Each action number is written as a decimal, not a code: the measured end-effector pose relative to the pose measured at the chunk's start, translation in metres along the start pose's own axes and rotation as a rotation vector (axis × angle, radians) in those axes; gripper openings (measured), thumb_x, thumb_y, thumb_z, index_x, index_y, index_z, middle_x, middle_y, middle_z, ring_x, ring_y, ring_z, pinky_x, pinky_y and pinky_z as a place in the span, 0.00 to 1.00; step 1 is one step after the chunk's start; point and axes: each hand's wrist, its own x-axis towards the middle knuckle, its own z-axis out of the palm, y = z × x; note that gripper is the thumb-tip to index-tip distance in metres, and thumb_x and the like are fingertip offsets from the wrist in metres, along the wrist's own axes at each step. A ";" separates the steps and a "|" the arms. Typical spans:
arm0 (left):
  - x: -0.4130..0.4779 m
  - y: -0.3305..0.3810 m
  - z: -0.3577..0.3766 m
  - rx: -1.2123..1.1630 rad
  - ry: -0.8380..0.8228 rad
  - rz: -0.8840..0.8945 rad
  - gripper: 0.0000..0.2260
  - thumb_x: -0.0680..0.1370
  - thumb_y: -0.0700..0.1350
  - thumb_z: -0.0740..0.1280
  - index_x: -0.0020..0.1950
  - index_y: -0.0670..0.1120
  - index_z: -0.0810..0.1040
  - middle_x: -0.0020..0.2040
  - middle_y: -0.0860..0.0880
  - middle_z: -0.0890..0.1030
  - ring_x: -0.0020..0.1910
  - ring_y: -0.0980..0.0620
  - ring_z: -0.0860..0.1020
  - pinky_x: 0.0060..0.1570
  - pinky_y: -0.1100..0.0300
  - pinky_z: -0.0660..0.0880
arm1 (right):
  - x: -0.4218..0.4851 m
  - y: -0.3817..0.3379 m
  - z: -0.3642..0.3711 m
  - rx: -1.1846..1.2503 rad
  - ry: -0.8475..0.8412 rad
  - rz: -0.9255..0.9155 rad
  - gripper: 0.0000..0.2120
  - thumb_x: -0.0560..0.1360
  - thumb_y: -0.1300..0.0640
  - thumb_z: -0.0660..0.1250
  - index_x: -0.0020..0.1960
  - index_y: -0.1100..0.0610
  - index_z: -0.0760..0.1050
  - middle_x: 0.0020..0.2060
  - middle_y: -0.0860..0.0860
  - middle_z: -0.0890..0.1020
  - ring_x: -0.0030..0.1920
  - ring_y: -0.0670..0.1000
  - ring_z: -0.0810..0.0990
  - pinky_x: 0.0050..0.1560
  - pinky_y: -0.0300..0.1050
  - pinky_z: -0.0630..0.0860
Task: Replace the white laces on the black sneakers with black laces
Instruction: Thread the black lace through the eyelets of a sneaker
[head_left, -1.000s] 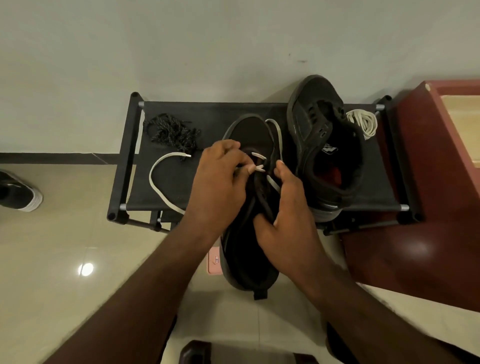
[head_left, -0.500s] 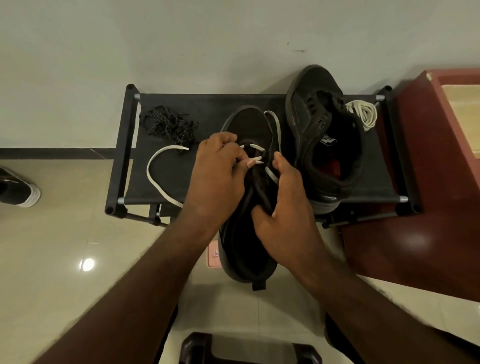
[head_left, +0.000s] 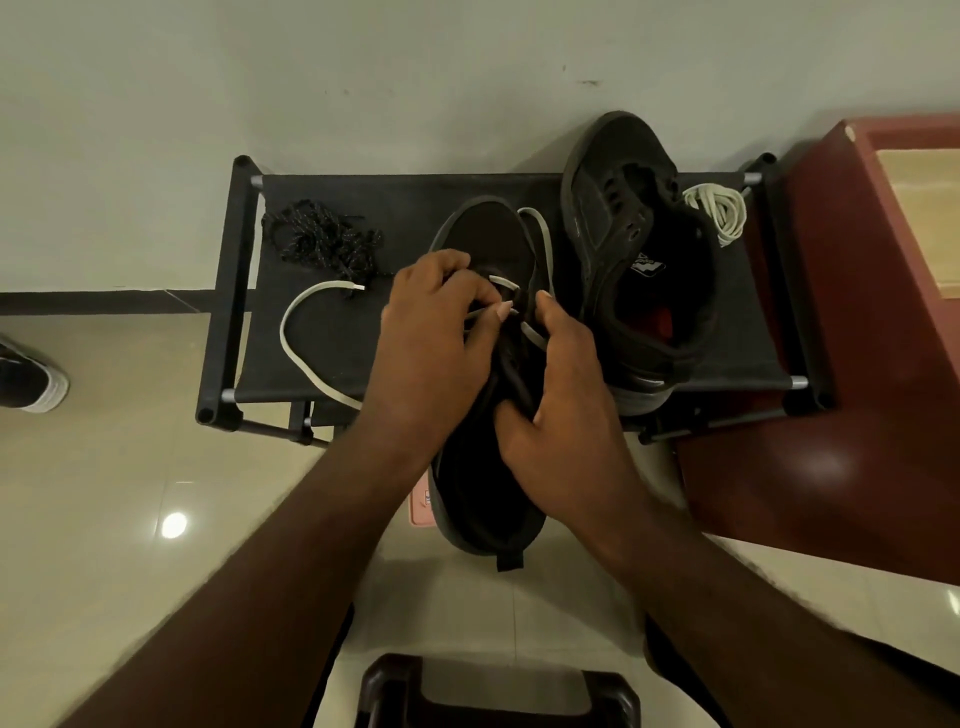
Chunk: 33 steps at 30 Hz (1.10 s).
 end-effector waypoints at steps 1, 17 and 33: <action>0.001 0.000 0.000 0.008 -0.004 -0.004 0.05 0.78 0.45 0.68 0.49 0.45 0.80 0.64 0.46 0.74 0.66 0.47 0.70 0.64 0.46 0.69 | 0.000 0.000 0.000 -0.002 -0.003 0.004 0.40 0.74 0.61 0.70 0.80 0.55 0.54 0.73 0.49 0.65 0.72 0.42 0.63 0.70 0.32 0.60; 0.003 0.000 -0.004 0.045 -0.031 -0.004 0.06 0.79 0.45 0.68 0.49 0.43 0.80 0.68 0.45 0.72 0.67 0.48 0.67 0.62 0.65 0.60 | 0.000 0.001 0.003 0.018 0.013 0.011 0.40 0.72 0.60 0.68 0.80 0.56 0.55 0.72 0.49 0.65 0.71 0.42 0.63 0.68 0.30 0.59; 0.004 -0.001 -0.006 0.003 -0.023 -0.041 0.06 0.78 0.47 0.70 0.51 0.46 0.81 0.65 0.49 0.72 0.65 0.52 0.67 0.55 0.78 0.60 | 0.000 -0.002 -0.005 0.060 -0.051 0.055 0.43 0.73 0.62 0.69 0.81 0.51 0.50 0.76 0.46 0.64 0.75 0.43 0.63 0.72 0.37 0.63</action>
